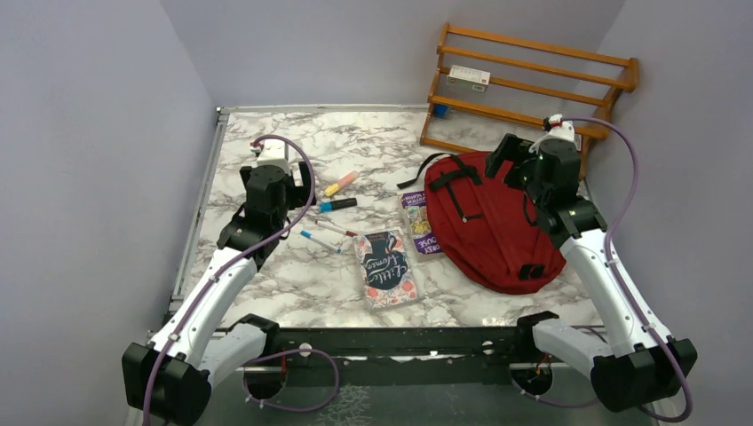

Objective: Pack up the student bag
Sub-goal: Pick up the student bag at the center of the board.

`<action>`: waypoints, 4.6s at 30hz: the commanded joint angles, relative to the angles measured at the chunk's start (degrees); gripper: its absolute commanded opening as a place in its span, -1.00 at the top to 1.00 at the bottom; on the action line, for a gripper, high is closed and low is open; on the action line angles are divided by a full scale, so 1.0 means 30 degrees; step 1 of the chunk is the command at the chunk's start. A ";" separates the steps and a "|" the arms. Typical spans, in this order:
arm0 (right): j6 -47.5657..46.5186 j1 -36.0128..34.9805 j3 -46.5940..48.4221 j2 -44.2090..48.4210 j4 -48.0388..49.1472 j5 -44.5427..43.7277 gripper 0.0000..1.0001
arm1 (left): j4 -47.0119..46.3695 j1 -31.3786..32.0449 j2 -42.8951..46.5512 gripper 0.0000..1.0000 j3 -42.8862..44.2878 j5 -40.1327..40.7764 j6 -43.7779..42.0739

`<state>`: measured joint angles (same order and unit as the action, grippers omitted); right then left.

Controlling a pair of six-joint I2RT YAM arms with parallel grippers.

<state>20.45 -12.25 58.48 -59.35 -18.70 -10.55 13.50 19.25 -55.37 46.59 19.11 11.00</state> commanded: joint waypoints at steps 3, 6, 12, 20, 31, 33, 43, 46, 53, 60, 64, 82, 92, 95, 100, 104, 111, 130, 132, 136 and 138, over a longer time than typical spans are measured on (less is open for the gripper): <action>0.0144 0.0146 0.0837 -0.0216 -0.2114 -0.0114 -1.00 | 0.0330 0.0138 -0.0086 -0.97 0.0773 0.0149 -0.0600; 0.0562 0.0155 0.1177 -0.0802 -0.3064 -0.0975 -1.00 | 0.1083 0.0147 -0.0879 -0.98 0.1205 0.0064 -0.1112; 0.1211 0.0174 0.1514 -0.1675 -0.4651 -0.1532 -1.00 | 0.1489 0.0165 -0.1539 -0.97 0.1558 0.0326 0.0921; 0.1629 0.0187 0.2043 -0.2410 -0.8529 -0.0248 -1.00 | 0.2784 0.0177 -0.3239 -0.98 0.2403 -0.1056 0.1268; 0.3706 0.0187 -0.0144 -0.0945 -0.9729 0.2176 -1.00 | -0.0976 0.0341 -0.3538 -0.97 0.1917 -0.5469 0.1608; 0.4034 0.0187 -0.0013 -0.0522 -0.9450 0.2476 -1.00 | -0.2446 0.1800 -0.3587 -0.97 0.1744 -0.5595 0.0314; 0.5024 0.0187 0.2366 0.1821 -0.9148 0.1406 -1.00 | -0.8342 0.9472 -0.4316 -0.97 -0.0070 -0.7362 -0.6630; 0.4433 0.0187 0.2976 0.3066 -0.8385 0.1298 -1.00 | -1.2064 1.1233 -0.4217 -0.97 -0.2181 -0.8535 -0.9327; 0.2707 0.0187 0.3448 0.5398 -0.6179 0.2773 -0.98 | -1.2612 1.4132 -0.6898 -0.97 -0.2397 -1.1993 -1.8805; 0.1732 0.0187 0.3681 0.7067 -0.5980 0.3188 -0.98 | -1.2371 1.4812 -1.0641 -0.93 -0.0017 -1.4597 -2.1395; 0.1521 0.0187 0.3623 0.7550 -0.6214 0.3026 -0.98 | -1.1276 1.5220 -1.2835 -0.89 0.1723 -1.4659 -2.3252; 0.1218 0.0187 0.4099 0.7513 -0.7374 0.3369 -0.98 | -1.2086 1.6347 -1.7828 -0.96 0.3585 -1.0306 -2.7302; 0.1380 0.0187 0.4078 0.7311 -0.7496 0.4218 -0.98 | -1.4723 1.6523 -1.9479 -0.97 0.4156 -0.8739 -2.7983; 0.1408 0.0187 0.4036 0.7326 -0.7561 0.4218 -0.98 | -1.4723 1.6554 -1.9982 -0.96 0.4318 -0.8458 -2.8355; 0.1590 0.0187 0.3852 0.7220 -0.7651 0.4218 -0.98 | -1.4723 1.6663 -2.0580 -0.84 0.4741 -0.8186 -2.8337; 0.1955 0.0187 0.3562 0.7218 -0.7505 0.4348 -0.98 | -1.4723 1.6747 -2.0975 -0.65 0.5252 -0.7878 -2.8236; 0.2483 0.0187 0.3271 0.7284 -0.7484 0.4402 -0.98 | -1.4723 1.7162 -2.0984 -0.29 0.5880 -0.7660 -2.7677; 0.2287 0.0187 0.5240 0.6997 -0.7625 0.3603 -0.98 | -1.4195 1.7529 -1.9073 1.00 0.7996 -0.5068 -2.4389; 0.2220 0.0187 0.5790 0.6890 -0.7616 0.3578 -0.98 | -1.3121 1.7235 -1.8879 1.00 0.9009 -0.4892 -2.3352; 0.2166 0.0187 0.6829 0.6998 -0.7129 0.3764 -0.98 | -1.0003 1.6131 -1.8685 1.00 1.1452 -0.5450 -2.0725; 0.2049 0.0187 0.7106 0.7288 -0.6486 0.4180 -0.98 | -0.9190 1.5460 -1.8545 1.00 1.2292 -0.5971 -1.9444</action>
<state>27.77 -11.99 77.10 -38.61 -41.15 1.02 -20.03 70.37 -115.46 76.73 1.54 -57.60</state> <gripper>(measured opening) 0.990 0.037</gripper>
